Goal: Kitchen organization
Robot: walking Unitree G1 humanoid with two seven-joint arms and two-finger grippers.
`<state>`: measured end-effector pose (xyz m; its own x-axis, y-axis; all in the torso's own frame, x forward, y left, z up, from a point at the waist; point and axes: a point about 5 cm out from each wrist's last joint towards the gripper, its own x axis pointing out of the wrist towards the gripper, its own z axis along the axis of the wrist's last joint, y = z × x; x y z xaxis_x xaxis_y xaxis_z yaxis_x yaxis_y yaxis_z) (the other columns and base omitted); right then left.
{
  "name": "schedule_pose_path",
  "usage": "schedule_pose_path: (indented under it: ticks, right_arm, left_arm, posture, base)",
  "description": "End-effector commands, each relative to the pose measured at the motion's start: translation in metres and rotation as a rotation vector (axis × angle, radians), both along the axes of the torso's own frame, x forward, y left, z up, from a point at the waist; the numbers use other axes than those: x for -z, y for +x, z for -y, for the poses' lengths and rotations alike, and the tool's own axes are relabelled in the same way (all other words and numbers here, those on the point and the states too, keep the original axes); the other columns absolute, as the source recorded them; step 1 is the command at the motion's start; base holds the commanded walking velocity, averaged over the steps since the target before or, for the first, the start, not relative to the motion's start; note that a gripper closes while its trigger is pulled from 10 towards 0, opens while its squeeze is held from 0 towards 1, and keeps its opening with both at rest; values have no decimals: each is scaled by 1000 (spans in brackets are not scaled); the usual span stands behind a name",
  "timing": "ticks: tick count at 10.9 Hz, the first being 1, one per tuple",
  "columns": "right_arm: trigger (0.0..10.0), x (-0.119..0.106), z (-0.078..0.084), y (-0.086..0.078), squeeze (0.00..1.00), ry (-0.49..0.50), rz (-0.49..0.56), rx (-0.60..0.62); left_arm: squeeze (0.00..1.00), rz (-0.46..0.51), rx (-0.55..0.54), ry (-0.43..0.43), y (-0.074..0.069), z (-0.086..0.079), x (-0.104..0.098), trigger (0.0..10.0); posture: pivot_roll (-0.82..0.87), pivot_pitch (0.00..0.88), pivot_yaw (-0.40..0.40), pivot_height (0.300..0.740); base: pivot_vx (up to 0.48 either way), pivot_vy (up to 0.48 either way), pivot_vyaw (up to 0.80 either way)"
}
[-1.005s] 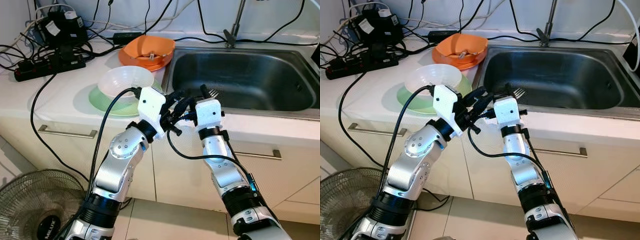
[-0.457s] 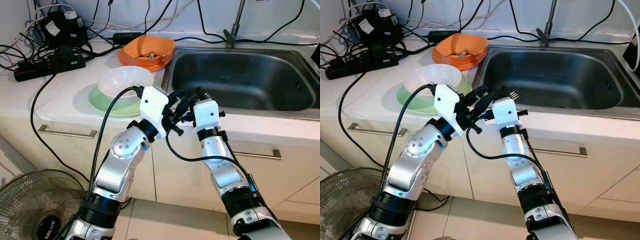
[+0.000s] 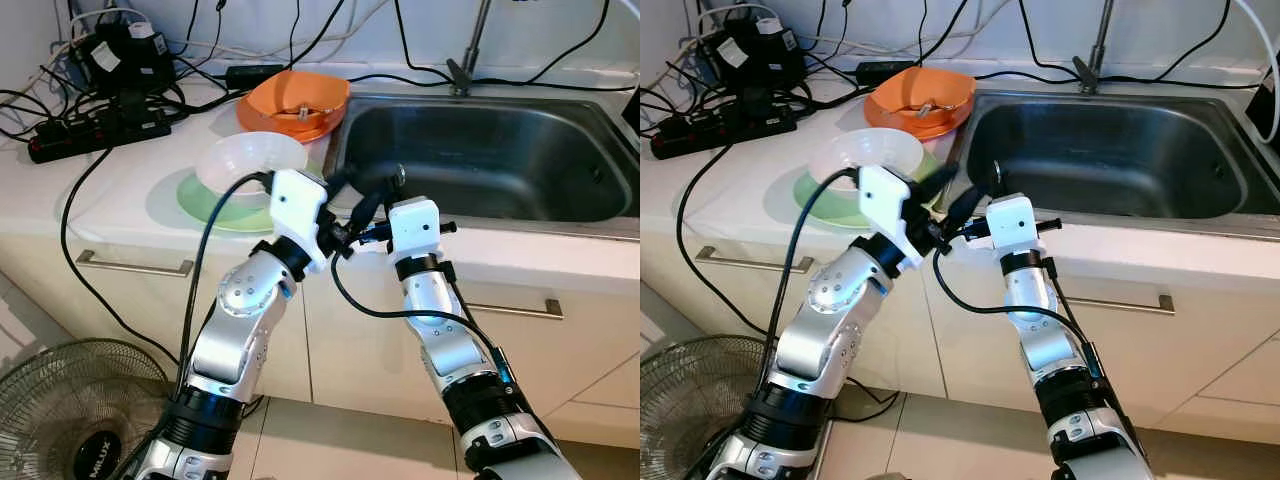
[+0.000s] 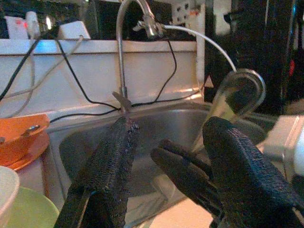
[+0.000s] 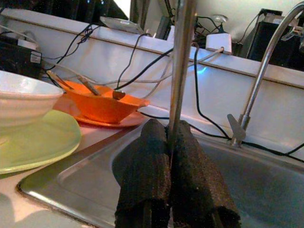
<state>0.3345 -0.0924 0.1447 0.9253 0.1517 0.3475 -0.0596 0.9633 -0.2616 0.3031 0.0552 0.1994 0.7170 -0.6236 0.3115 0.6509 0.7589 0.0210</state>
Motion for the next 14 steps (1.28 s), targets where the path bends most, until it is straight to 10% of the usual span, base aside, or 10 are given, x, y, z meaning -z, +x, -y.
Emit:
schedule_pose_path:
  ticks: [1,3,4,7,8,14]
  right_arm:
    - [0,-5,1,2,0,18,18,12]
    - [0,-7,4,4,0,10,26,24]
    - [0,-8,10,6,0,4,31,50]
    - [0,-22,26,19,0,-16,57,104]
    - [10000,-28,34,25,0,-6,56,138]
    - [10000,-22,64,52,0,-6,-118,222]
  left_arm:
    - [1000,-5,-18,-27,3,-3,-4,10000]
    - [1000,-4,-82,-102,7,-11,-10,10000]
    - [0,-6,-114,-128,9,-17,-12,10000]
    - [0,-33,-171,-118,11,-27,-3,10000]
    - [0,-57,-175,-75,9,-29,6,10000]
    - [0,-174,-39,157,-11,-14,52,10000]
  posture:
    - [85,0,83,740]
    - [84,0,84,740]
    - [85,0,84,740]
    - [85,0,84,740]
    - [87,0,84,740]
    - [102,0,73,740]
  base:
    - [0,0,0]
    - [0,0,0]
    - [0,0,0]
    - [0,0,0]
    - [0,0,0]
    - [0,0,0]
